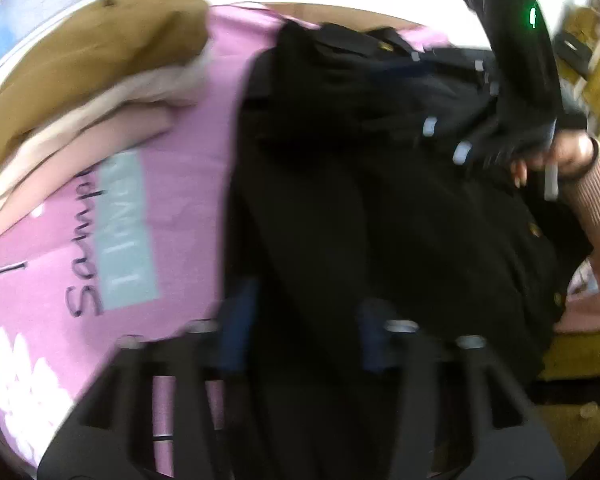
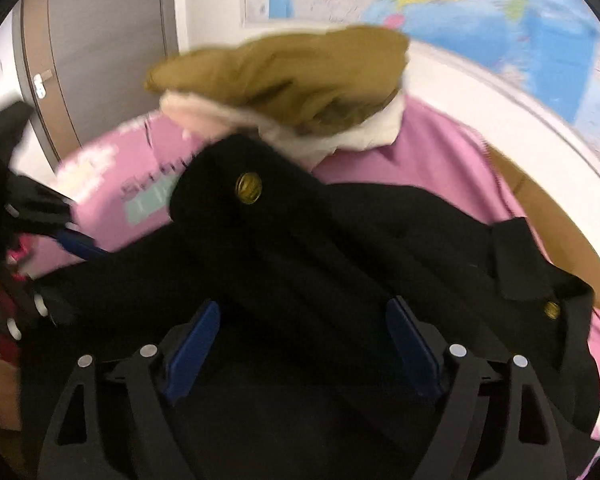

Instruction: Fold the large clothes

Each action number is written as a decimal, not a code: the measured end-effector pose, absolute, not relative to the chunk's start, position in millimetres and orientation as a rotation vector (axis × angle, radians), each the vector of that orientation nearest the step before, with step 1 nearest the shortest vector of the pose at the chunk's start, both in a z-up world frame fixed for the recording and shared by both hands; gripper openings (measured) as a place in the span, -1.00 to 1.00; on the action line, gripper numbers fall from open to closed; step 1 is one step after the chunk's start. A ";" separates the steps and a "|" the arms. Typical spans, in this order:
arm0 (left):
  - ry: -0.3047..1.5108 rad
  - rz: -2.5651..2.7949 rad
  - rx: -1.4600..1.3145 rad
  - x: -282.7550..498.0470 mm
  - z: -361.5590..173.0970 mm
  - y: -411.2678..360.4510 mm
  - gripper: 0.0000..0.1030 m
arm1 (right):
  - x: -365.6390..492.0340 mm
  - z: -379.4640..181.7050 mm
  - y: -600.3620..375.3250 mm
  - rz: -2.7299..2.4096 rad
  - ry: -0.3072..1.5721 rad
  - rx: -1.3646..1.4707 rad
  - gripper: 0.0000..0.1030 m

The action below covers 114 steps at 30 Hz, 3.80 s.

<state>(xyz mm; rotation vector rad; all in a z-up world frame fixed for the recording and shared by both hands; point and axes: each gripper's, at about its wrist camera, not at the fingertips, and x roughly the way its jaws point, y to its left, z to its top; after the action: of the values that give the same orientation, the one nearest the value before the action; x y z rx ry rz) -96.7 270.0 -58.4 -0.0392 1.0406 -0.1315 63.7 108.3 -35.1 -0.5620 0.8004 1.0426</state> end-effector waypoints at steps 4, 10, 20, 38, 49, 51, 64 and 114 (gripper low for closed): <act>1.001 -0.068 -0.156 -94.4 -42.4 314.1 -0.72 | 79.1 -42.2 117.4 1.028 0.859 -0.534 -0.38; 0.965 0.009 -0.314 -84.7 -22.3 376.9 -0.59 | 89.7 7.7 70.0 1.052 0.813 -0.385 -0.73; 0.909 -0.012 -0.240 -108.8 -22.7 372.7 0.44 | 57.3 -40.7 83.7 1.008 0.876 -0.638 -0.08; 1.003 -0.116 -0.294 -254.9 -75.5 358.3 0.57 | 3.1 35.9 93.1 1.369 0.809 -0.338 0.25; 0.991 -0.175 -0.242 -248.4 -75.7 312.6 -0.68 | -19.1 26.2 118.4 1.358 0.794 -0.377 0.26; 0.947 -0.169 -0.274 -244.9 -67.4 320.9 -0.68 | 0.7 31.4 100.1 1.291 0.790 -0.309 0.26; 0.784 -0.070 -0.374 -227.0 -2.2 371.4 -0.69 | -45.7 -4.5 158.2 1.470 0.923 -0.325 0.40; 0.890 -0.149 -0.016 -13.2 -51.5 222.7 -0.01 | 75.0 7.7 -18.2 0.926 0.832 -0.121 0.75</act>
<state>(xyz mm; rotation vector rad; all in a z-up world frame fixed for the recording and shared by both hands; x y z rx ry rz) -13.2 222.7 -51.5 -0.0161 0.8902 -0.1490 75.0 -18.2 7.7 -0.1215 0.8316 0.9256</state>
